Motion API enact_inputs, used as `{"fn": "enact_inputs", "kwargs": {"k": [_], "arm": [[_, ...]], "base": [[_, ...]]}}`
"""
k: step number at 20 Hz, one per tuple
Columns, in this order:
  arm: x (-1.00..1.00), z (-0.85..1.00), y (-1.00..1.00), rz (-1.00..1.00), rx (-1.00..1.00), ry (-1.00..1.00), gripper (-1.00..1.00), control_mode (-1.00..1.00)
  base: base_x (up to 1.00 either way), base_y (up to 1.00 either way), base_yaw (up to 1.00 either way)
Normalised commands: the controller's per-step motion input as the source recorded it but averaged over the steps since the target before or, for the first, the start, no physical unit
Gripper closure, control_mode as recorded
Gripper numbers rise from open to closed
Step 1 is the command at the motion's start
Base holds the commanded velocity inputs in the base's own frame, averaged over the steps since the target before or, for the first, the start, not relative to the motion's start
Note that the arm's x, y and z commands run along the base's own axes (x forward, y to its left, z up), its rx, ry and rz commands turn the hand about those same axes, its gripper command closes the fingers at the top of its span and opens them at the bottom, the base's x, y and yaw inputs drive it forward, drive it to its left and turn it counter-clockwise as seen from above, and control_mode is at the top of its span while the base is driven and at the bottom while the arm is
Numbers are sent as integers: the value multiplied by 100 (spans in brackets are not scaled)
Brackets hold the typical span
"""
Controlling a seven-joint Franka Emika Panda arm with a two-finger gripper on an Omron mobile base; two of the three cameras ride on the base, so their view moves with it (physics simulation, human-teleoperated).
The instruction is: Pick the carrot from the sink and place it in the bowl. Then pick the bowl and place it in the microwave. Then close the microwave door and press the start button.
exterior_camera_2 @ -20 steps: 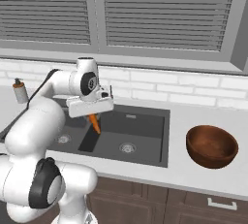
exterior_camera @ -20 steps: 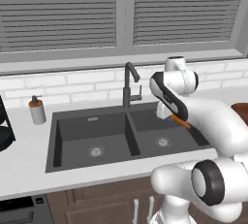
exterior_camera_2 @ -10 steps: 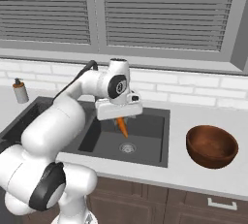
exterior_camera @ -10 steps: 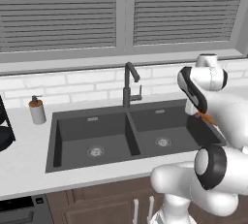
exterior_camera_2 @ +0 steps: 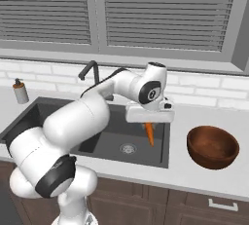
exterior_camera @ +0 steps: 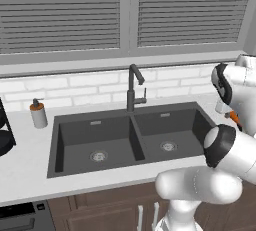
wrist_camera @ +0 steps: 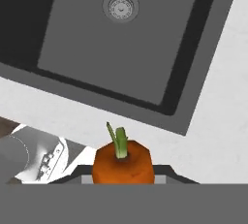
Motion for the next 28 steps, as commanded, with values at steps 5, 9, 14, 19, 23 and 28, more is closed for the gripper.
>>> {"fn": "enact_inputs", "kwargs": {"k": [5,9,14,19,23,28], "arm": [[14,0,-72,-40,8,0,100,-100],[32,0,-45,-34,3,0,100,-100],[21,0,-36,-25,0,0,100,-100],[12,0,-44,-23,-3,0,100,-100],[35,0,-74,-20,0,9,100,-100],[31,-3,-69,-4,2,9,100,-100]], "base": [[0,0,0],[0,0,0],[0,0,0],[0,0,0],[0,0,0],[0,0,0]]}}
